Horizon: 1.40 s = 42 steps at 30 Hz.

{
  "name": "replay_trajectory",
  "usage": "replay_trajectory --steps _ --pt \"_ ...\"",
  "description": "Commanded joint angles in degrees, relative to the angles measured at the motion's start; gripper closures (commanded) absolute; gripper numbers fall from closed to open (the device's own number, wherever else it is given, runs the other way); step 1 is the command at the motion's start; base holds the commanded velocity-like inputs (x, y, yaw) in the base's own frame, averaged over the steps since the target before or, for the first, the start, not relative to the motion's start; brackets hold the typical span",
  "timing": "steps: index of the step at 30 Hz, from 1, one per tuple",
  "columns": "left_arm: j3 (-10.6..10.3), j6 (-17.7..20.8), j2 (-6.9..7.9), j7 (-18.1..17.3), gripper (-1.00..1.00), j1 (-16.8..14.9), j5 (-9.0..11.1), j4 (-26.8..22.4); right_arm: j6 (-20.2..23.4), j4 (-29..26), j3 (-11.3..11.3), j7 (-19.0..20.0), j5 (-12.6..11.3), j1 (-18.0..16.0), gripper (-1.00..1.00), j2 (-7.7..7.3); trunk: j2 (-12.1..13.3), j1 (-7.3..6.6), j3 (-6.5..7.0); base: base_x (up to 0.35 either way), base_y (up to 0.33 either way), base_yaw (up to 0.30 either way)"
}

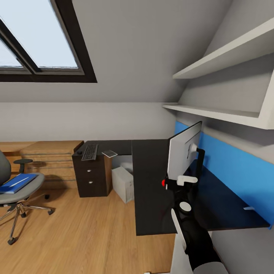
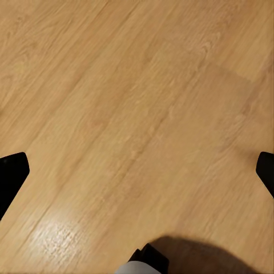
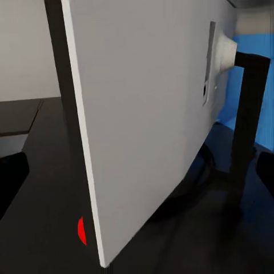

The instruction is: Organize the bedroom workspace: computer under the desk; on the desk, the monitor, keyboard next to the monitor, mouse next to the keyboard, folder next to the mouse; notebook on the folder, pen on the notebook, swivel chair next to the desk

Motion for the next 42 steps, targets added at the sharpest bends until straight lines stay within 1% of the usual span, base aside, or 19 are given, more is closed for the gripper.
replay_trajectory --steps 1,6,11,18,23,34,42 --pt "-0.5 -0.1 0.08 0.5 -1.0 0.0 0.3 -0.2 0.1 0.0 0.1 -0.4 0.6 0.1 -1.0 0.0 0.0 0.01 -0.06 0.105 0.0 0.0" --pt "-0.5 -0.2 0.08 0.5 -1.0 0.0 0.2 -0.2 -0.6 0.0 0.1 -0.5 0.6 0.2 -1.0 0.0 0.0 0.01 -0.06 0.109 0.0 0.0" --pt "-0.5 -0.2 0.08 0.4 -1.0 0.0 0.2 -0.2 -0.6 0.3 0.2 -0.6 0.6 0.2 -1.0 0.0 0.0 0.01 -0.06 0.168 0.047 0.0" --pt "-0.5 -0.2 0.08 0.5 -1.0 0.0 0.2 -0.2 -0.6 0.4 0.2 -0.6 0.6 0.2 -1.0 0.0 0.0 0.01 -0.06 0.061 0.011 0.0" --pt "-0.5 -0.3 0.08 0.4 -1.0 0.0 0.1 -0.2 -0.6 0.4 0.2 -0.6 0.7 0.2 -1.0 0.0 0.0 0.01 -0.06 0.195 0.001 0.0" --pt "-0.6 -0.4 0.08 0.4 -1.0 0.0 0.1 -0.2 -0.6 0.5 0.2 -1.3 0.7 0.2 -1.0 0.0 0.0 0.01 -0.06 0.086 0.0 0.0" --pt "-0.6 -0.3 0.08 0.4 -1.0 0.0 0.2 -0.2 -0.6 0.5 0.2 -1.4 0.7 0.2 -1.0 0.0 0.0 0.01 -0.06 0.01 0.0 0.0"
